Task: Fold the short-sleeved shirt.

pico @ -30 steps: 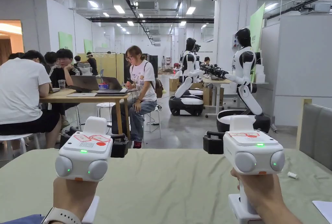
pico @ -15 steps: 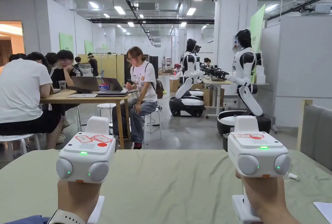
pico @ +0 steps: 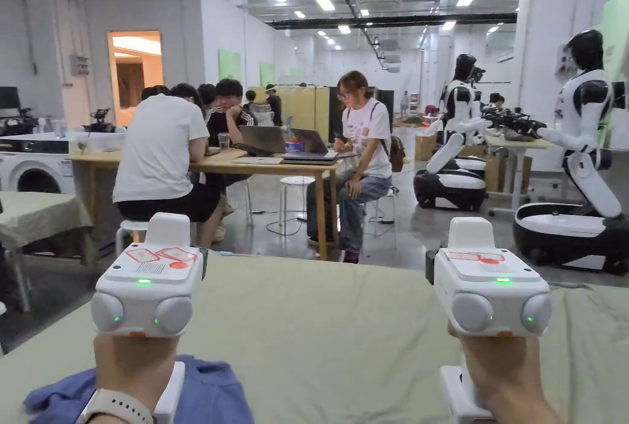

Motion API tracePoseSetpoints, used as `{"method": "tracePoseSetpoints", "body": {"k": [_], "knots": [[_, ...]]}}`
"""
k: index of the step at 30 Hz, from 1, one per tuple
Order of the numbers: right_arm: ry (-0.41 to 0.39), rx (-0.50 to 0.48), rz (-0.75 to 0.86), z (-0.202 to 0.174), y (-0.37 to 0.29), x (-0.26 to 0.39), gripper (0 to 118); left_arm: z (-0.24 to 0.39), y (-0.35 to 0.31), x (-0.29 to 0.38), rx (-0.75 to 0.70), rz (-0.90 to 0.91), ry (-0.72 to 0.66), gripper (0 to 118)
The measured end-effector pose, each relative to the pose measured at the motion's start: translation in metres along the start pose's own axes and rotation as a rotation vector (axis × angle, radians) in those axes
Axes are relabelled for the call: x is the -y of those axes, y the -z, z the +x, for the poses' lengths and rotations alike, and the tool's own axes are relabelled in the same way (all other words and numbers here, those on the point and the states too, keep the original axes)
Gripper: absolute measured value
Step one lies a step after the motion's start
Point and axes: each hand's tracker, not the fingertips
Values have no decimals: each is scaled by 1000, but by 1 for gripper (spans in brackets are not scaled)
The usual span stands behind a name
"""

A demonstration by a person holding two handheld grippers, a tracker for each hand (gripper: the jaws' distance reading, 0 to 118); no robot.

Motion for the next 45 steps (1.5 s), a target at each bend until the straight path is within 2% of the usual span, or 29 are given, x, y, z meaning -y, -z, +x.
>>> {"method": "tracePoseSetpoints", "body": {"k": [6,11,15,19,22,29,32,33,35,36,37,38,43,44,45], "knots": [[-37,-214,-16,-106,14,10,0,-112,-19,13,-224,-50,32,0],[-18,-340,-37,-157,21,25,0,-161,-23,31,-322,-116,55,0],[-18,-356,-65,-172,35,37,0,-159,5,57,-228,-267,36,0],[5,-347,-121,-174,52,51,0,-129,77,108,19,-795,77,0],[-25,-339,-149,-178,62,65,0,-87,110,149,98,-925,77,0],[-71,-356,-203,-190,94,108,0,-7,175,234,247,-1059,59,0],[-161,-360,-192,-195,104,122,0,13,190,248,279,-1046,42,0],[-189,-350,-193,-196,107,127,0,19,193,249,273,-1017,59,6],[-186,-354,-218,-196,116,134,0,29,194,254,267,-1008,119,95],[-180,-349,-229,-195,119,136,0,31,194,258,279,-1008,122,118],[-172,-344,-230,-194,120,138,0,36,199,261,285,-971,152,108],[-164,-340,-231,-192,122,140,0,36,201,263,280,-995,125,103],[-130,-324,-250,-184,127,145,0,31,204,284,277,-1032,31,110],[-132,-321,-251,-181,125,143,0,29,201,285,289,-1026,28,110],[-133,-317,-250,-178,123,142,0,25,197,283,308,-1015,24,103]]}}
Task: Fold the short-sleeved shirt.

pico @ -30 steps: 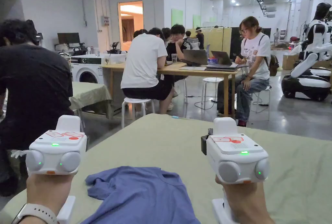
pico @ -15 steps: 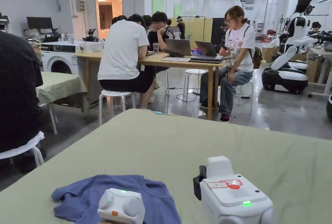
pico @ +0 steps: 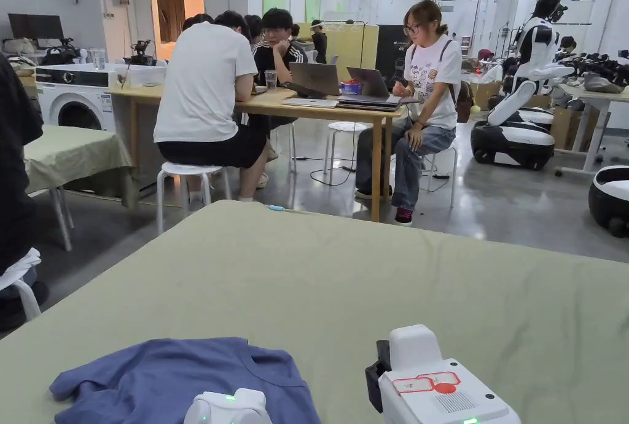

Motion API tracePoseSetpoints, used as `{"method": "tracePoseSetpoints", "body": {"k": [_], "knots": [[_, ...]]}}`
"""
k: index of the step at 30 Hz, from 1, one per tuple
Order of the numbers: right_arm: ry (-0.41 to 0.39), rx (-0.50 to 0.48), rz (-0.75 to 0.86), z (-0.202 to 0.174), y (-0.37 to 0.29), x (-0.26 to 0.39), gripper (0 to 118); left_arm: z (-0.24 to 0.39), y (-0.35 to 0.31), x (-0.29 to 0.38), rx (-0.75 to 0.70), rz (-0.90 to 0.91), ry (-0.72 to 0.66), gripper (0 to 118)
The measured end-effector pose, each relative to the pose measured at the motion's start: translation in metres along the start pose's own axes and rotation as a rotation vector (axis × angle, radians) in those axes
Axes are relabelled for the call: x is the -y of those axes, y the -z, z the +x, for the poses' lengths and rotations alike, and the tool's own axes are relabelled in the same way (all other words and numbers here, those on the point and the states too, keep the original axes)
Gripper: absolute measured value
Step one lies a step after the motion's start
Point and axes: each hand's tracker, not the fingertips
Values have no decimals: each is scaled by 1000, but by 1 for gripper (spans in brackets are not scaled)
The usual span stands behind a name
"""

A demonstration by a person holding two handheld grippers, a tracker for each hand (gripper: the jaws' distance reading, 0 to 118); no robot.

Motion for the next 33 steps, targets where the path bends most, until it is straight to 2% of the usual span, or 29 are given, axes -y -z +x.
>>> {"method": "tracePoseSetpoints", "body": {"k": [1,2,3,4,6,8,11,14,16,26,28,30,33], "knots": [[1,6,1,2,-2,0,0,-6,-5,-2,5,-3,0,85],[3,12,0,5,-3,0,0,-7,-11,-3,0,0,5,57],[13,18,-1,8,-5,-1,0,-8,-19,-3,-3,26,22,12],[33,23,-1,12,-9,-2,0,-9,-23,-2,-43,50,40,2],[69,28,5,20,-20,-4,0,-9,-26,-3,-10,35,20,2],[82,39,17,31,-33,-6,0,4,-37,-4,-46,67,62,2],[72,86,34,52,-61,-15,0,31,-69,-23,70,162,27,2],[53,143,59,81,-98,-21,0,80,-86,-45,151,179,97,2],[53,191,77,108,-118,-20,0,127,-101,-56,189,233,147,2],[89,484,87,244,-248,-10,0,411,-196,-77,578,398,437,2],[103,536,73,273,-266,5,0,466,-198,-65,587,393,544,2],[119,582,51,298,-282,19,0,506,-180,-54,563,356,594,2],[162,619,28,329,-301,44,0,549,-136,-32,524,287,594,2]]}}
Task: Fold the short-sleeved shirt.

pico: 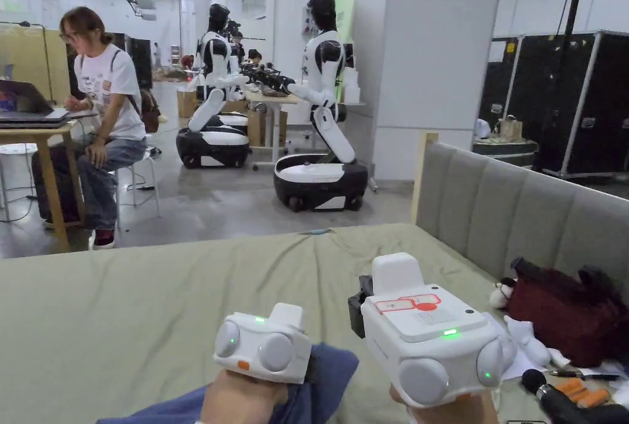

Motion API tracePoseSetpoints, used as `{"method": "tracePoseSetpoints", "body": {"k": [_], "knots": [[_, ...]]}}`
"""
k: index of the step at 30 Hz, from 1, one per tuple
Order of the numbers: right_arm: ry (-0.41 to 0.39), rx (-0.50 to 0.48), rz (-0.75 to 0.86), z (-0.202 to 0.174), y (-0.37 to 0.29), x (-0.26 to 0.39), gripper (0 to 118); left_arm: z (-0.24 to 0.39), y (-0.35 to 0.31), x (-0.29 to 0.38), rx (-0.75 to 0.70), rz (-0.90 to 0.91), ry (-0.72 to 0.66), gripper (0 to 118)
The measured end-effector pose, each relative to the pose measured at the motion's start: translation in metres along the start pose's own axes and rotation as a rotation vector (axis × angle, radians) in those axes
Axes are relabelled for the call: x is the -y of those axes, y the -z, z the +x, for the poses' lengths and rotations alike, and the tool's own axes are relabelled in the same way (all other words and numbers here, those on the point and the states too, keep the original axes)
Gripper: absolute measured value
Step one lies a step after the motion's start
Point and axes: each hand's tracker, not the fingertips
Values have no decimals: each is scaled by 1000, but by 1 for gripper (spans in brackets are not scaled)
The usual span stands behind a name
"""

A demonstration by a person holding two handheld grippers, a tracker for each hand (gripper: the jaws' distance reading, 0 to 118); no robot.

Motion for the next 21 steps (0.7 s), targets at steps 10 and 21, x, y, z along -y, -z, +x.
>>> {"method": "tracePoseSetpoints", "body": {"k": [10,21], "knots": [[11,41,-54,41,15,40,0,9,43,33,-35,33,-14,96],[76,-92,0,-51,-6,15,0,-110,-192,103,-305,489,-198,105]]}}
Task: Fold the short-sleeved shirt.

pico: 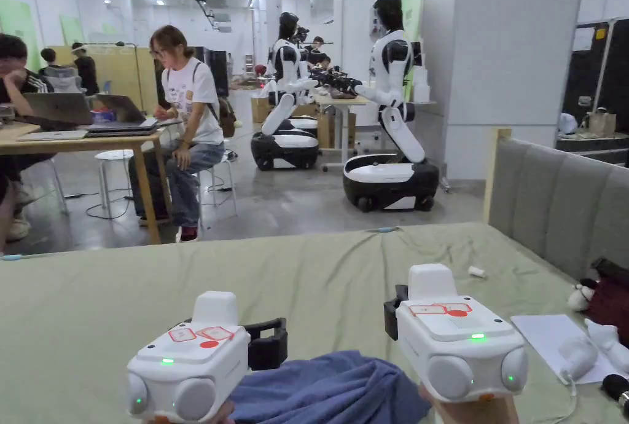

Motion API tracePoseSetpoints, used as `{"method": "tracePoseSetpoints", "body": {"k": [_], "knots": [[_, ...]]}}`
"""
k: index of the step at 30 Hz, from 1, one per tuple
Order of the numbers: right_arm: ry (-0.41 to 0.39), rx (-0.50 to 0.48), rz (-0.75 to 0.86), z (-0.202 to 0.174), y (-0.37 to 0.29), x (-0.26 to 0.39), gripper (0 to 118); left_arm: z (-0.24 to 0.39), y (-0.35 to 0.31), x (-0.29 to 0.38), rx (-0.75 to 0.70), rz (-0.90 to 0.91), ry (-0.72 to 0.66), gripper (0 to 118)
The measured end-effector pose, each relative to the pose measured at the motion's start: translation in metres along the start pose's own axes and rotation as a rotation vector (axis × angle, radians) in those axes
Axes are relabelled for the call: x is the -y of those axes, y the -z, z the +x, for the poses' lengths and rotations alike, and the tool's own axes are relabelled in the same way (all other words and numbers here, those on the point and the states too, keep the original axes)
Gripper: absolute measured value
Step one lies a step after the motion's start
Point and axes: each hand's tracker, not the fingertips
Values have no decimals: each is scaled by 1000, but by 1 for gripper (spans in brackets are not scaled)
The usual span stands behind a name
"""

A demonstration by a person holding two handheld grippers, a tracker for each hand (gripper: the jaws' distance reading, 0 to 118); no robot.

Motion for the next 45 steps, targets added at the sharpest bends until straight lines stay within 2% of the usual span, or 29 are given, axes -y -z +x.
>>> {"method": "tracePoseSetpoints", "body": {"k": [3,4,5,6,7,8,11,14,18,21,27,28,29,30,31,34,38,39,41,42,43,44,45], "knots": [[-11,-50,20,-37,8,-5,0,-68,-48,-4,-188,7,-1,100],[-17,-72,34,-49,6,-7,0,-91,-63,-3,-234,1,-3,85],[-17,-81,40,-61,-2,-14,0,-110,-74,-2,-263,-8,-5,61],[-21,-95,40,-73,-4,-17,0,-130,-84,0,-284,-29,3,25],[-26,-124,40,-83,-5,-18,0,-146,-87,3,-335,-61,15,0],[-29,-141,42,-90,-6,-19,0,-157,-92,6,-387,-79,21,0],[-49,-164,60,-108,-4,-18,0,-181,-101,14,-319,-119,-44,0],[-45,-183,54,-115,-3,-18,0,-192,-84,27,-343,-202,-80,0],[-39,-181,42,-110,13,-9,0,-198,-41,47,-303,-391,-159,0],[-42,-164,25,-99,21,-3,0,-197,-1,63,-313,-536,-138,0],[-79,-136,-30,-82,49,18,0,-218,65,78,-296,-690,-377,0],[-81,-132,-34,-80,54,21,0,-223,74,79,-291,-693,-422,11],[-79,-129,-37,-77,58,24,0,-225,81,80,-286,-692,-456,36],[-71,-124,-46,-73,64,27,0,-227,88,81,-289,-698,-475,70],[-63,-119,-56,-71,69,30,0,-226,92,84,-298,-697,-467,95],[-49,-107,-75,-63,77,35,0,-222,110,93,-323,-744,-445,90],[-31,-99,-87,-57,80,38,0,-207,117,107,-317,-855,-471,90],[-28,-97,-86,-56,80,39,0,-205,118,112,-322,-877,-456,86],[-25,-96,-85,-54,81,43,0,-196,119,113,-353,-907,-337,67],[-25,-98,-84,-53,81,43,0,-190,119,111,-357,-928,-247,54],[-29,-102,-79,-51,79,42,0,-191,119,107,-340,-918,-217,22],[-37,-102,-74,-51,77,41,0,-191,117,103,-332,-888,-263,0],[-39,-105,-68,-52,70,40,0,-192,115,99,-308,-852,-326,0]]}}
